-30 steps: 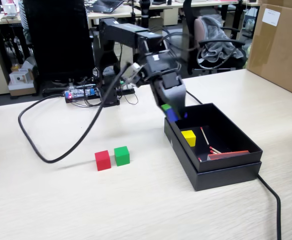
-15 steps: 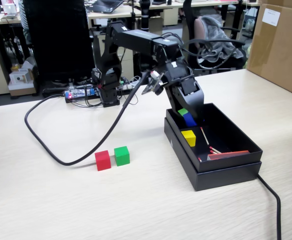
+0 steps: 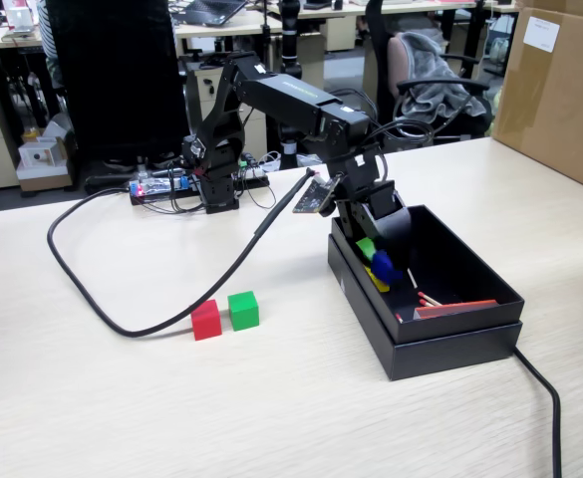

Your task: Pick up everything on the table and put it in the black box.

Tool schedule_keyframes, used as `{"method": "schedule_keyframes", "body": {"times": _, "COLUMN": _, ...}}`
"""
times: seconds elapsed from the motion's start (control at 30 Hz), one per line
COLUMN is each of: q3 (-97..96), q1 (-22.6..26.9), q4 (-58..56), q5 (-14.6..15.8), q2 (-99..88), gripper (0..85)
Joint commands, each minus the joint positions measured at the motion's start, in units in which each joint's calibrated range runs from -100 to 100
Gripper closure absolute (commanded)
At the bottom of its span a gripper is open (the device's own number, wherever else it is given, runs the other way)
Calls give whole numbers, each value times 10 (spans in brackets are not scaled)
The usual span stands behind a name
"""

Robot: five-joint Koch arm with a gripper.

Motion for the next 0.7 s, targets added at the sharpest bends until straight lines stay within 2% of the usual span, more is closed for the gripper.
{"method": "schedule_keyframes", "body": {"times": 0.0, "q3": 16, "q1": -1, "q4": -10, "q5": -7, "q2": -42, "gripper": 462}}
{"method": "schedule_keyframes", "body": {"times": 0.07, "q3": 6, "q1": -3, "q4": -8, "q5": -6, "q2": -84, "gripper": 426}}
{"method": "schedule_keyframes", "body": {"times": 0.57, "q3": -255, "q1": -85, "q4": 156, "q5": -45, "q2": -493, "gripper": 427}}
{"method": "schedule_keyframes", "body": {"times": 0.67, "q3": -313, "q1": -105, "q4": 160, "q5": -48, "q2": -551, "gripper": 426}}
